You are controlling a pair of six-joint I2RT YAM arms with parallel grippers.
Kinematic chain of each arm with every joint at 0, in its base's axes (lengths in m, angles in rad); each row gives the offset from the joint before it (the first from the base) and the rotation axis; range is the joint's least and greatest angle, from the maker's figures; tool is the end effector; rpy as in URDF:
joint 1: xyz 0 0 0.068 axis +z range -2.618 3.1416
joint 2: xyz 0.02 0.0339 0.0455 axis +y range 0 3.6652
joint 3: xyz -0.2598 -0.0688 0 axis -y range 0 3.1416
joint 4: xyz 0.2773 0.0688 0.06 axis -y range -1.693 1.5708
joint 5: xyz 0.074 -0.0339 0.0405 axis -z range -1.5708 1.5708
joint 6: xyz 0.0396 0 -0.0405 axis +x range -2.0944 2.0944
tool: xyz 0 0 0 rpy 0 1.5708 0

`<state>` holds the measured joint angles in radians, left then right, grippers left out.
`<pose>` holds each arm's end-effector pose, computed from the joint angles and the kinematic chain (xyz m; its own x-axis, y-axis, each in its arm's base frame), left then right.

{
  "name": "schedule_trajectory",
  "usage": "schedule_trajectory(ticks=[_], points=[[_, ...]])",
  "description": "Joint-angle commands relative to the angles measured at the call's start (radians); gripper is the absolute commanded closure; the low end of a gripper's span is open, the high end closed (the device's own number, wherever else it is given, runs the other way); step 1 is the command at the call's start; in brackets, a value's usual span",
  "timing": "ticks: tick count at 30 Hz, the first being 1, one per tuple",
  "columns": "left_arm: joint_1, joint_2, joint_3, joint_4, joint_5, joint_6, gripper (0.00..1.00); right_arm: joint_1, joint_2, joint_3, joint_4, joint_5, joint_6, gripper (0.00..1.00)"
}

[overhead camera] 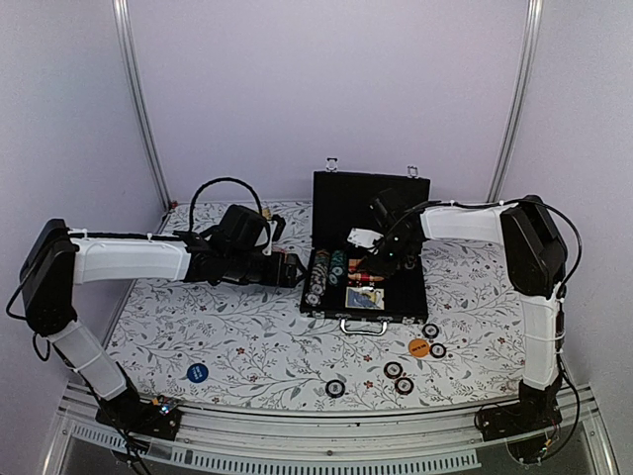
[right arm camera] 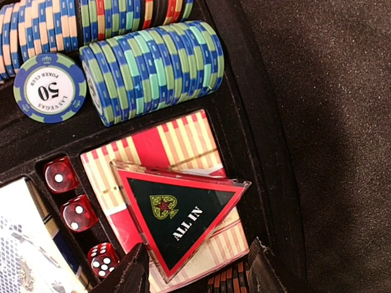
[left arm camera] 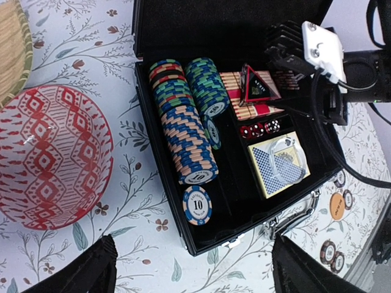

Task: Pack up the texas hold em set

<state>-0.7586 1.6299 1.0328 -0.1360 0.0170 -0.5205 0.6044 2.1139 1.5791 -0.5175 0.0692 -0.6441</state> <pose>0.2774 -0.2638 0.1905 -0.7680 0.0428 -0.6390 0.3631 0.8510 -0.3794 0.3963 0.2703 0.1476 -0.2480 -0.8993 -0.3602 -0.8599 0.3756 -0.3456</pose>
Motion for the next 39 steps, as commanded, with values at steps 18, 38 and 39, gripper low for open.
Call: schedule_trajectory(ticks=[18, 38, 39], points=[[-0.139, 0.434, 0.512, -0.396, -0.117, 0.165, 0.37, -0.055, -0.491, -0.420, 0.084, -0.283, 0.095, 0.42], [-0.172, 0.440, 0.689, -0.541, -0.299, 0.320, 0.42, -0.087, -0.500, -0.489, 0.118, -0.341, 0.084, 0.43], [-0.170, 0.440, 0.692, -0.556, -0.291, 0.324, 0.44, -0.087, -0.500, -0.491, 0.116, -0.341, 0.084, 0.43]])
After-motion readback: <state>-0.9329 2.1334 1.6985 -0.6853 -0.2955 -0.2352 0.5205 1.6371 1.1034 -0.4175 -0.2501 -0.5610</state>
